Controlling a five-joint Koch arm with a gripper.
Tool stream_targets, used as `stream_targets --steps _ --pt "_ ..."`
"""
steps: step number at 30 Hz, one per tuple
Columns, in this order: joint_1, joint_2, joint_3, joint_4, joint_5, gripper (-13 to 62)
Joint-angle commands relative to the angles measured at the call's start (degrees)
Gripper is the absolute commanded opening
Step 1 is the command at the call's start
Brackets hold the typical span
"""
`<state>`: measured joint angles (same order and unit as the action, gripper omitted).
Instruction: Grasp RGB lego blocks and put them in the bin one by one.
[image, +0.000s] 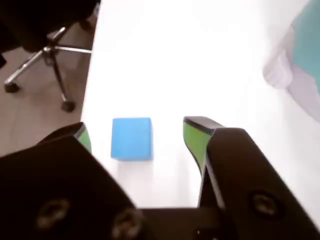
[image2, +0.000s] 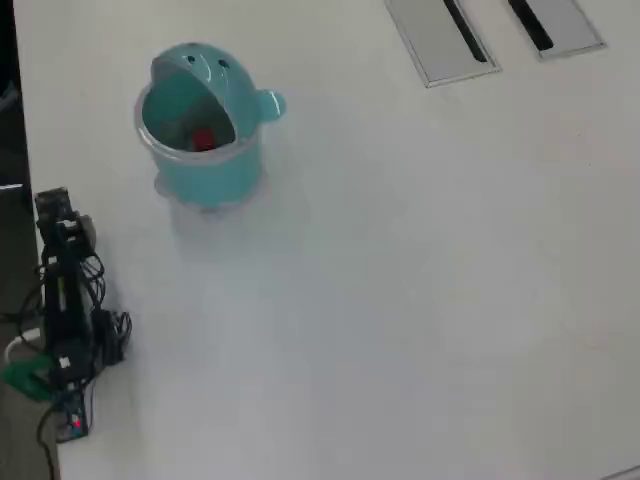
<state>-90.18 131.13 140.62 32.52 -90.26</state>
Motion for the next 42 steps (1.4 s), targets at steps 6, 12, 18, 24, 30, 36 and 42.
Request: stream_targets --steps 6,12,18,24,30,36,42 --pt "-2.1 1.7 3.4 -6.5 0.2 33.7" --pt "-3.0 -7.1 7.5 -17.1 0.2 33.0" --pt "-4.2 -15.9 6.5 -22.4 0.7 32.9" --pt "-6.2 -23.0 5.0 -27.9 1.3 32.1" --pt "-6.8 -25.5 4.2 -29.4 1.8 31.1" --pt "-7.2 -28.0 1.8 -29.4 1.8 29.5" --pt "-7.7 -30.1 -0.1 -29.4 2.4 21.7"
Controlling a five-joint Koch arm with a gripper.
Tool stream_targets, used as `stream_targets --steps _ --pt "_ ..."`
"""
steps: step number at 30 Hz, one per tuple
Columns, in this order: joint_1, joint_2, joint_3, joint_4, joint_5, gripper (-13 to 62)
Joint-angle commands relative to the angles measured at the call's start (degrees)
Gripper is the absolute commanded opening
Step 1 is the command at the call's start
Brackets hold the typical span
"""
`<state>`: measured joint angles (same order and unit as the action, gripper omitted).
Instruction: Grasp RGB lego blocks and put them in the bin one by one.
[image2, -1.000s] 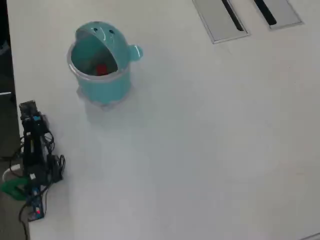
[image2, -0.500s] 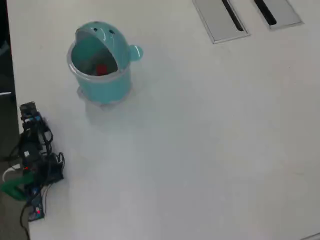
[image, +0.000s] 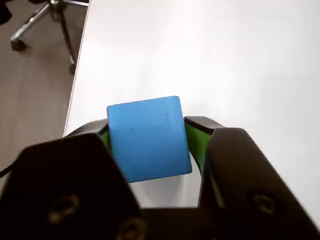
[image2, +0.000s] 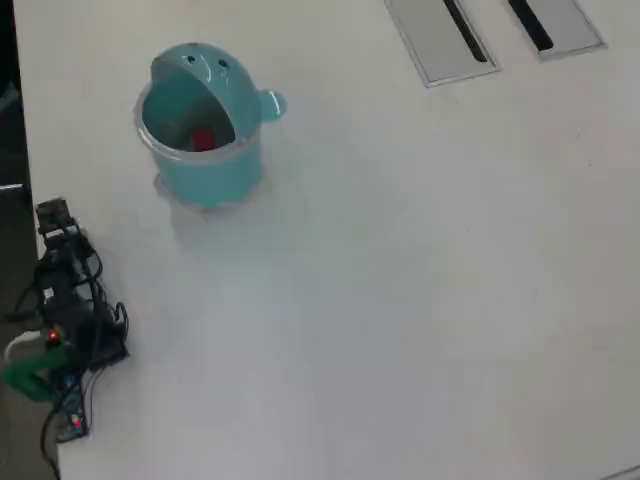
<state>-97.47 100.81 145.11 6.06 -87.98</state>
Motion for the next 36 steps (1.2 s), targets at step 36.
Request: stream_targets --steps 36 --pt "41.7 18.2 -46.6 6.2 -1.9 5.5"
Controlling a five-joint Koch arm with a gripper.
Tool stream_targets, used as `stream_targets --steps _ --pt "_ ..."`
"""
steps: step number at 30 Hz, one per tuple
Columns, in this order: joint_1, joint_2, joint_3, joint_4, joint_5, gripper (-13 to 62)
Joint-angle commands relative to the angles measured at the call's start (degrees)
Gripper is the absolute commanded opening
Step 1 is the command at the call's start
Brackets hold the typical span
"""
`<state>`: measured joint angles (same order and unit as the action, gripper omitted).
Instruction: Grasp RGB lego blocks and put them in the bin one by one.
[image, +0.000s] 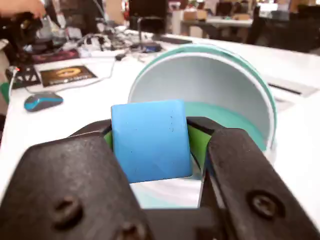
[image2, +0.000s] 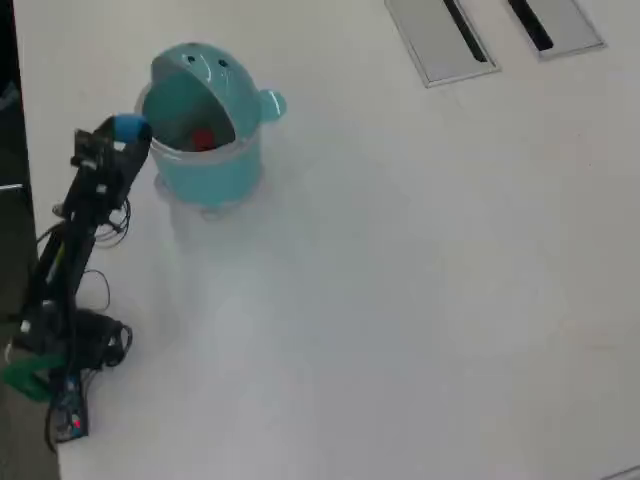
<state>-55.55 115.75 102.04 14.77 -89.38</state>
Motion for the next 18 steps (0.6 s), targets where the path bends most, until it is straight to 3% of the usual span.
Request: stream_targets --steps 1,4,16,18 --pt "0.1 0.0 -5.8 -2.6 -0.5 5.5" --pt "1.1 -8.7 -11.5 -3.8 -0.7 5.5" --pt "3.0 -22.9 -17.3 -11.6 -0.7 6.0" --pt "3.2 -25.1 -18.2 -11.7 -5.1 13.5"
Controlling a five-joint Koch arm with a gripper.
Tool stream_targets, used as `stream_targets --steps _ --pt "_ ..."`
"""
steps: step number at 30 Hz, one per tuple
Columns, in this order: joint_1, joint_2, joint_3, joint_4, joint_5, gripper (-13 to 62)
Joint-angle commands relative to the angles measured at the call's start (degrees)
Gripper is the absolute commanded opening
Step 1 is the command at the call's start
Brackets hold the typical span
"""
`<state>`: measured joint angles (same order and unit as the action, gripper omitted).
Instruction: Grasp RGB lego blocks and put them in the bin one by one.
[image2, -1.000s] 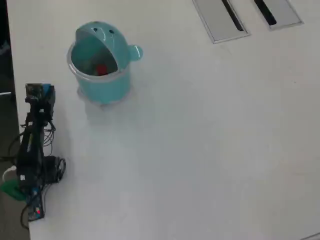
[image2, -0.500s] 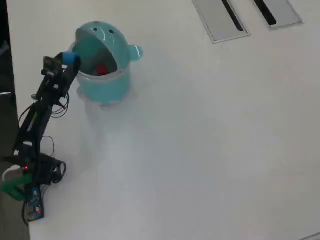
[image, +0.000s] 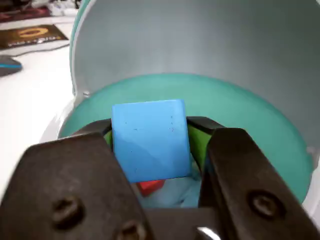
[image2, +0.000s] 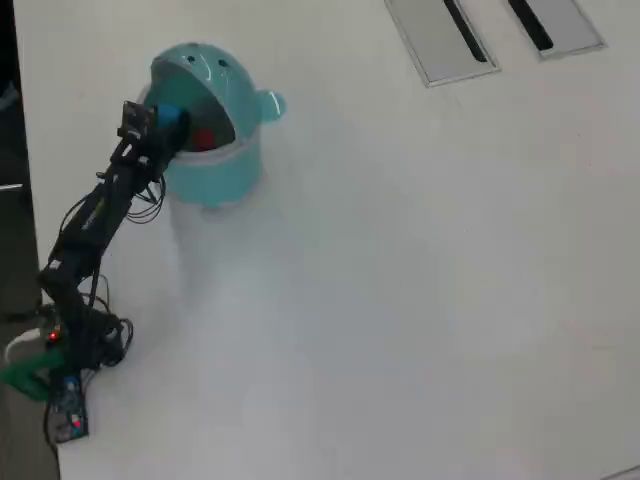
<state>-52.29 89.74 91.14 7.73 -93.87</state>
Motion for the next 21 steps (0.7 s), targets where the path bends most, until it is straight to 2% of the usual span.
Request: stream_targets --steps 1,3,8,21 --pt "0.4 0.2 -6.9 -4.6 -3.3 19.5" --pt "0.8 0.4 -6.5 -4.1 -4.0 24.9" --pt "0.7 2.4 -5.2 -4.0 -4.7 29.4" --pt "-0.5 12.0 0.3 -4.6 0.3 30.1"
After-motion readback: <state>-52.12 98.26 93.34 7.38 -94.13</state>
